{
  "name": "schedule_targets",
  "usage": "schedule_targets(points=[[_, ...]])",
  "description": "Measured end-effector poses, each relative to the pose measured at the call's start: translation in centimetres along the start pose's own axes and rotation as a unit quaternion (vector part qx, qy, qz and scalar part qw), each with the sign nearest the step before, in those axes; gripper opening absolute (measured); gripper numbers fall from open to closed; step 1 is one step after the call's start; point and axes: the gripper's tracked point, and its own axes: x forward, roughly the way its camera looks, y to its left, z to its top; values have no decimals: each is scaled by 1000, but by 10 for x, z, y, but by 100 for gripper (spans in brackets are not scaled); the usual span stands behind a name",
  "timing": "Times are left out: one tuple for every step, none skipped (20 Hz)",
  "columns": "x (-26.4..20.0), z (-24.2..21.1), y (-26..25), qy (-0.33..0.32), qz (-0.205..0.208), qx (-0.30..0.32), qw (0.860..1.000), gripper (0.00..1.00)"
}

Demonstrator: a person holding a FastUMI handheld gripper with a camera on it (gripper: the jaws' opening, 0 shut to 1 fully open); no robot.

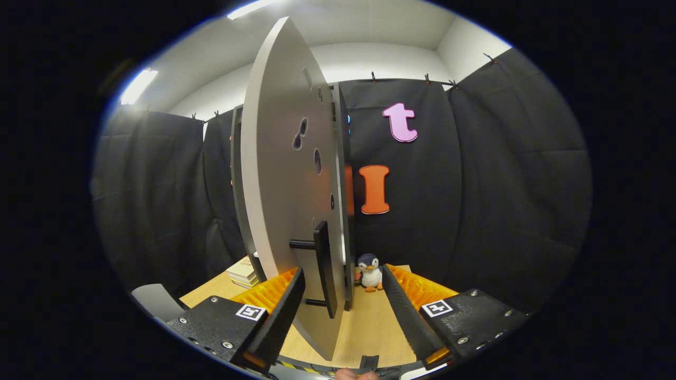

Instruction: Open the shoe cabinet door, grab the shoes and put them into the shoe cabinet, then close the shoe cabinet door.

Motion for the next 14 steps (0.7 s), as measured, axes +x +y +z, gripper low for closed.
schedule_targets(points=[[1, 0, 6, 2, -1, 2, 1000, 92], [2, -3, 11, 6, 0, 6, 1000, 92], [4, -4, 20, 10, 1, 11, 1000, 91], [8, -5, 33, 12, 1, 12, 1000, 91], [10, -4, 44, 12, 0, 11, 1000, 91], [12, -3, 56, 13, 0, 9, 1000, 91], [16, -3, 69, 14, 0, 9, 1000, 91], [15, -5, 84, 16, -1, 11, 1000, 91], [20, -5, 97, 15, -3, 12, 1000, 91], [24, -6, 109, 16, -5, 12, 1000, 91], [29, -5, 121, 15, -10, 9, 1000, 91], [33, -3, 132, 14, -15, 5, 1000, 91], [38, -2, 142, 12, -21, -2, 1000, 91], [43, 0, 152, 13, -26, -6, 1000, 91]])
